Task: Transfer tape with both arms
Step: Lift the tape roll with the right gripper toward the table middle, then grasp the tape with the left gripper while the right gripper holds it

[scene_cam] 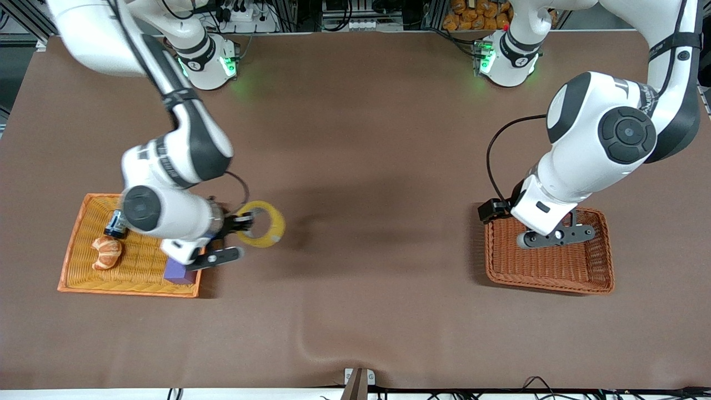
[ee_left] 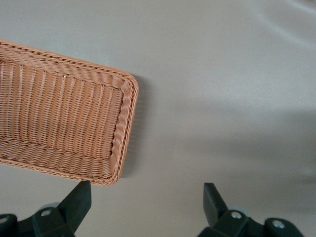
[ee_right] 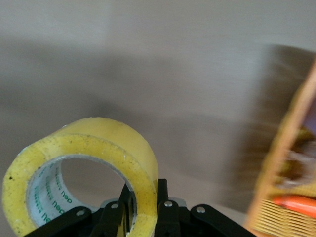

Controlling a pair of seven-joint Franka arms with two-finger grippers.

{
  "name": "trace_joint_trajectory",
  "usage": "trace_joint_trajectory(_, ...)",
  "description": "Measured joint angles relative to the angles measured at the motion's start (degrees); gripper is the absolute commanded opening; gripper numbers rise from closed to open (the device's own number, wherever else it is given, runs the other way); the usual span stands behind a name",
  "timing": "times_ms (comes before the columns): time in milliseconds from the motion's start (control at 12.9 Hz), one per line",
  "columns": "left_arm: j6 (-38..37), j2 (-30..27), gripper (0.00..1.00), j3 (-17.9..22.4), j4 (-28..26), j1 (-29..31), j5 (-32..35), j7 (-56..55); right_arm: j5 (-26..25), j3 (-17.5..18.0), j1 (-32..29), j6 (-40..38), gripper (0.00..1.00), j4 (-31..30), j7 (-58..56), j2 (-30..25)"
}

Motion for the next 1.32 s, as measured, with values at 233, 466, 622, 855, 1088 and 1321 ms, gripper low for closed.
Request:
trace_joint_trajectory(233, -0.44, -0.1, 1.0, -0.1, 0.02, 0.0, 0.0, 0.0, 0.0, -0.09, 5.44, 7.09, 0.0, -0.15, 7.17, 4.1)
trace_joint_trajectory(466, -0.78, -0.32, 1.0, -0.06, 0.04, 0.29, 0.0, 0.0, -0.1, -0.27, 9.56, 11.13, 0.0, -0.22, 12.23, 7.61)
trace_joint_trajectory(622, -0.93, -0.29, 1.0, -0.07, -0.09, 0.25, 0.0, 0.0, -0.11, -0.42, 12.17, 14.5, 0.0, -0.31, 14.47, 9.79)
trace_joint_trajectory(855, -0.95, -0.23, 1.0, -0.12, -0.31, 0.14, 0.0, 0.0, -0.13, -0.58, 15.52, 17.29, 0.0, -0.3, 18.3, 11.97)
trace_joint_trajectory(1088, -0.95, -0.21, 1.0, -0.21, -0.36, 0.05, 0.0, 0.0, -0.14, -0.82, 17.12, 20.0, 0.3, -0.3, 19.43, 12.97)
trace_joint_trajectory(1321, -0.95, -0.27, 1.0, -0.4, -0.3, 0.03, 0.0, 0.0, -0.14, -1.22, 17.1, 20.25, 1.0, -0.01, 19.44, 13.07)
